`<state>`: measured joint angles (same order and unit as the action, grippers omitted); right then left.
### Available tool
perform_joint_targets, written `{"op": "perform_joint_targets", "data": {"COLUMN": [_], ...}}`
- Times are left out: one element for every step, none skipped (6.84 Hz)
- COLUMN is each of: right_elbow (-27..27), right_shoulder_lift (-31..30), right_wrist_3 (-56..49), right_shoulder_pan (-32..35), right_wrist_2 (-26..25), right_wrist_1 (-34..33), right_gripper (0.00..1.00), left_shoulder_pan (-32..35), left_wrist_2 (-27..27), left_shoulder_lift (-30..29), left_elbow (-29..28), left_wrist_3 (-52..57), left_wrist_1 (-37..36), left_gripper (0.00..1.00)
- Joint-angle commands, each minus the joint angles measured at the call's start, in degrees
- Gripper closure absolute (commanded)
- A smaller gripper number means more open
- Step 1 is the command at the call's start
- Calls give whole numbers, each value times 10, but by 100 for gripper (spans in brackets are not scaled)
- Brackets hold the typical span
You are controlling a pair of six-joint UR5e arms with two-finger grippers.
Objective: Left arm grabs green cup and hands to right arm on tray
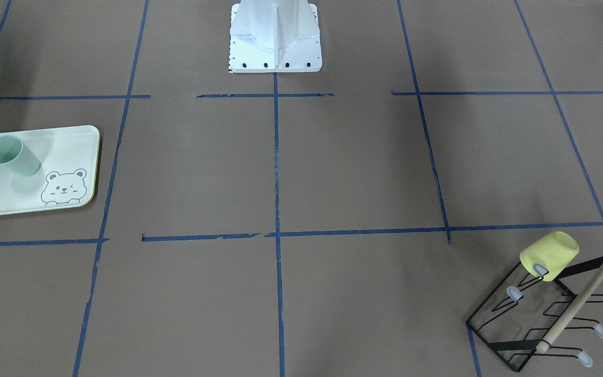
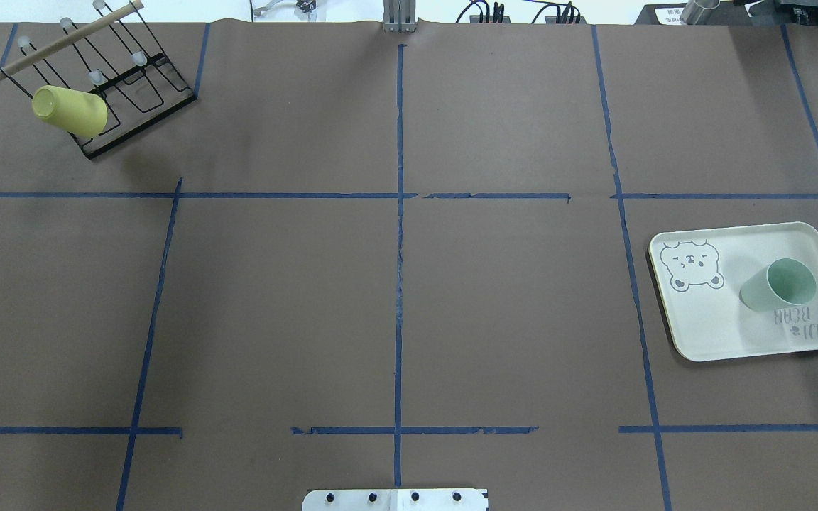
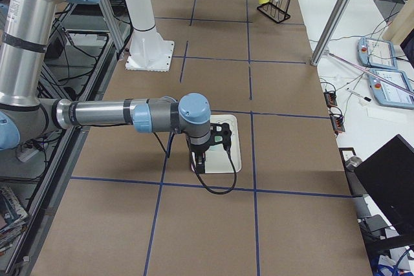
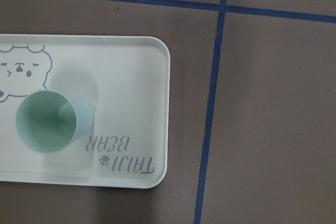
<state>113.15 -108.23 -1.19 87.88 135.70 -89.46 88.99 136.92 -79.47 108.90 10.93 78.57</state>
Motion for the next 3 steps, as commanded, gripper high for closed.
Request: {"op": "perform_joint_targets", "data": {"right_elbow": [6,6,8], "right_shoulder_lift": [6,31,46], "right_wrist_3": [2,2,1], "right_shoulder_pan": [-5,-9,-9], "right_wrist_2": [3,1,-1], "right_wrist_1": [-13,-45,-74], "right_gripper": [0,0,0], "left_shoulder_pan": [1,0,0], "left_wrist_2": [2,3,3], "left_shoulder_lift": [4,3,0], "left_elbow": [-10,-7,2], "left_wrist_3": [1,0,-2], "left_wrist_1": [0,0,-3], "left_gripper": [0,0,0]}}
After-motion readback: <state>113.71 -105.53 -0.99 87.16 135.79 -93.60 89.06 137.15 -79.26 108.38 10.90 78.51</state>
